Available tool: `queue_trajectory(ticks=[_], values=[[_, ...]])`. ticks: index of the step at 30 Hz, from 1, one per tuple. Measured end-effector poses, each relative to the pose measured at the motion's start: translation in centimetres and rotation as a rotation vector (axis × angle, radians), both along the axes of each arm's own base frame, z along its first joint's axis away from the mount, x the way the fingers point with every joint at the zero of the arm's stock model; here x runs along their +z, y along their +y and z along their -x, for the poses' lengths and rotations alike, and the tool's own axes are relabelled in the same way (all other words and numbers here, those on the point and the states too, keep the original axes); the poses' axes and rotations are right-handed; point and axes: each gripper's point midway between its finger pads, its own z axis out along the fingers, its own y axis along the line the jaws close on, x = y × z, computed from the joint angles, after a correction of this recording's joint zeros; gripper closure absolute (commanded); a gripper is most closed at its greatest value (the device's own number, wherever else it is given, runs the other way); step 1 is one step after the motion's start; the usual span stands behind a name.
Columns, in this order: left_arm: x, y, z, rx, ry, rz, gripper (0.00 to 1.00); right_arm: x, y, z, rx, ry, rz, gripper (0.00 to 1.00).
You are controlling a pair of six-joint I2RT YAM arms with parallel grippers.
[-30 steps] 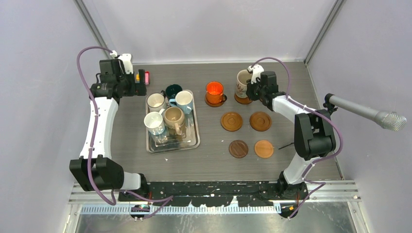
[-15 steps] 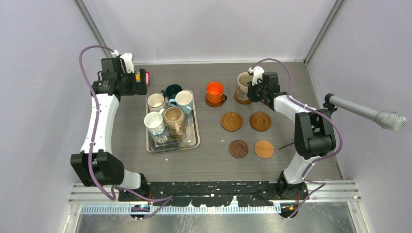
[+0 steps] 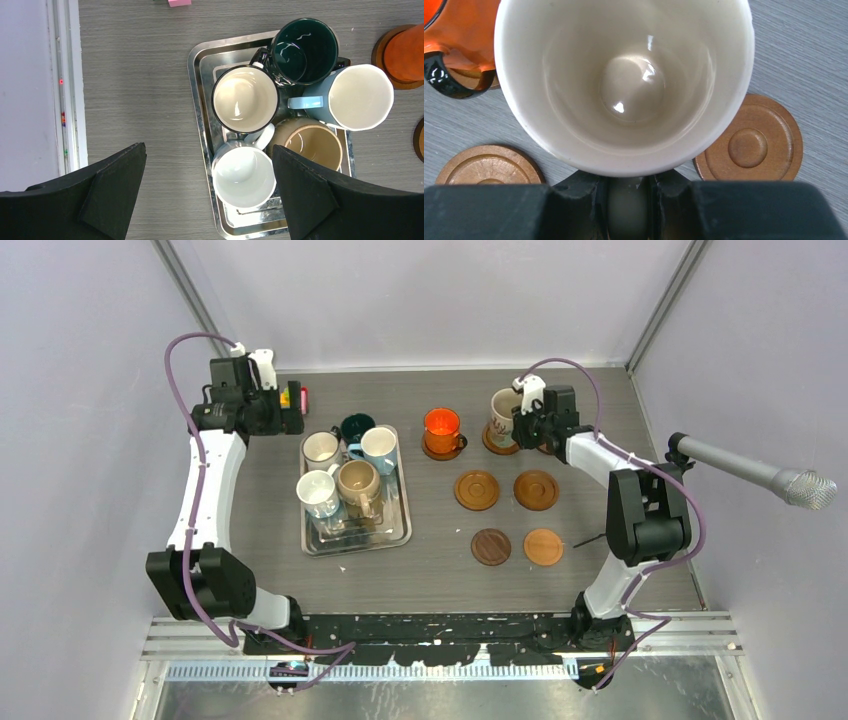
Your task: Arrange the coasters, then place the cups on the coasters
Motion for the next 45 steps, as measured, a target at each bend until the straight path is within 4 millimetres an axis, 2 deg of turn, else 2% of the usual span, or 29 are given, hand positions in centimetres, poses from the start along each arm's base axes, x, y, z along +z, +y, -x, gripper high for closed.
queue_trajectory(ticks=[7,18,20,25,27,37,45], values=[[0.0,-0.2,0.0,0.004,0.000,0.015,0.00,0.0,-0.6,-1.2,-0.006,-0.006,-0.002,1.00],[0.0,-0.3,0.0,0.004,0.000,0.021,0.00,0.0,-0.2,-1.1,0.036,-0.008,0.006,0.98],[0.0,-0.3,0.0,0.005,0.000,0.021,0.00,-0.1,-0.2,-1.1,0.043,-0.008,0.010,0.94],[0.0,-0.3,0.0,0.007,0.001,0.025,0.00,-0.1,-0.2,-1.0,0.056,-0.007,0.023,0.75],[0.0,-0.3,0.0,0.008,0.001,0.027,0.00,0.0,-0.3,-0.9,0.060,0.001,0.028,0.71],[0.0,-0.4,0.0,0.003,0.000,0.032,0.00,0.6,-0.9,-1.1,0.063,0.009,0.035,0.57],[0.0,-0.6,0.0,0.005,0.001,0.045,0.00,1.0,-1.6,-0.7,0.070,0.011,0.054,0.53]])
